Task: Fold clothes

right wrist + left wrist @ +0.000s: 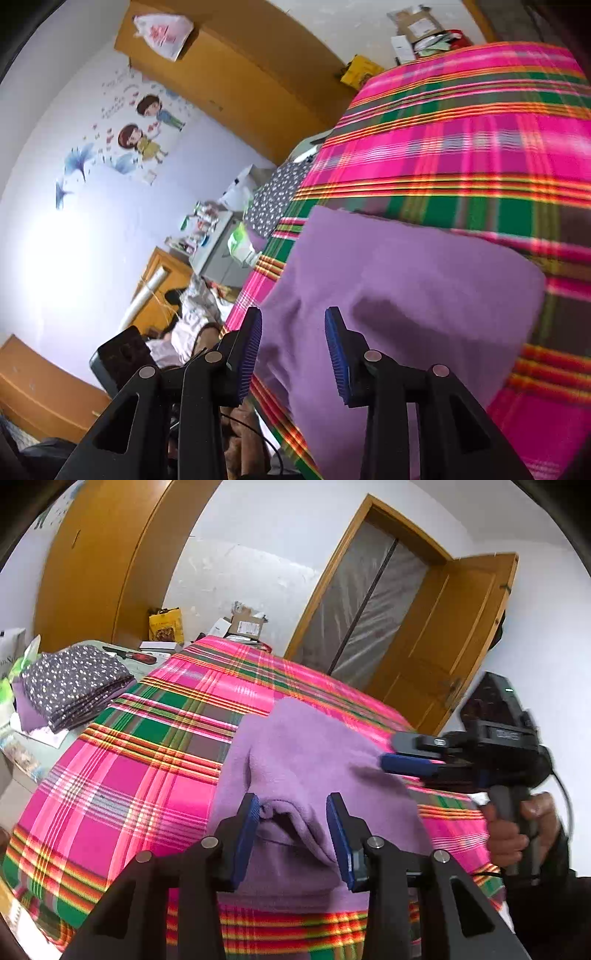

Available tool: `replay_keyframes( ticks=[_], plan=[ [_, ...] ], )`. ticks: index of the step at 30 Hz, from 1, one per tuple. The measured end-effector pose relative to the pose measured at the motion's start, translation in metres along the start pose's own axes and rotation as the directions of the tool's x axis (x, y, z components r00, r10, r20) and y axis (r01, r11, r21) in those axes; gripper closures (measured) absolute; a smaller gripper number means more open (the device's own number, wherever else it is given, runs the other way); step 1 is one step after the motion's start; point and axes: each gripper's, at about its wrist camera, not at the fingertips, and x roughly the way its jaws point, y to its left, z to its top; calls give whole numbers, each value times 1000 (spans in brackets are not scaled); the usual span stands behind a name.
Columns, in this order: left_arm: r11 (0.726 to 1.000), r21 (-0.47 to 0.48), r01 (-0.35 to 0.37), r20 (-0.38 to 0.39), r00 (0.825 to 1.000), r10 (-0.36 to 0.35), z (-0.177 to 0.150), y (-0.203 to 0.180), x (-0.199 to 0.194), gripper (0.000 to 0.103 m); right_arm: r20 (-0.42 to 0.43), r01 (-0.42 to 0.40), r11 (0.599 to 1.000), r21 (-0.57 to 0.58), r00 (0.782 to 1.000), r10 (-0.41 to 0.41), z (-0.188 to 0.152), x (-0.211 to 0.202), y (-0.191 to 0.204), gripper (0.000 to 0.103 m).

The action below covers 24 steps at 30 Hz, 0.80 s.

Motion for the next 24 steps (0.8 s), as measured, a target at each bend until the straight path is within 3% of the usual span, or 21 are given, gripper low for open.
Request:
replay_keyframes(
  ticks=[4, 8, 11, 12, 13, 16, 20, 24],
  plan=[
    [999, 26, -40, -6, 999, 40, 0, 0, 12, 64, 15, -7, 1000, 24, 1000, 7, -10, -11, -12, 65],
    [999, -14, -29, -86, 996, 28, -3, 11, 30, 64, 16, -9, 999, 45, 1000, 8, -16, -15, -20, 65],
    [988, -153, 26, -113, 993, -44, -4, 30, 36, 64, 14, -12, 998, 57, 1000, 12, -18, -16, -25, 65],
    [978, -203, 53, -109, 991, -76, -5, 38, 37, 69, 14, -14, 998, 59, 1000, 13, -19, -16, -26, 65],
    [967, -243, 80, -103, 989, -107, -5, 44, 36, 80, 13, -16, 998, 60, 1000, 16, -21, -17, -28, 65],
    [948, -288, 136, -86, 982, -167, -5, 47, 30, 91, 14, -20, 998, 66, 1000, 19, -22, -17, -30, 65],
    [906, -358, 228, -26, 967, -253, -6, 48, 11, 92, 25, -22, 997, 69, 999, 20, -21, -19, -31, 65],
    [909, -377, 178, -63, 974, -217, -20, 56, 14, 92, 40, -22, 998, 60, 999, 20, -20, -21, -31, 65]
  ],
)
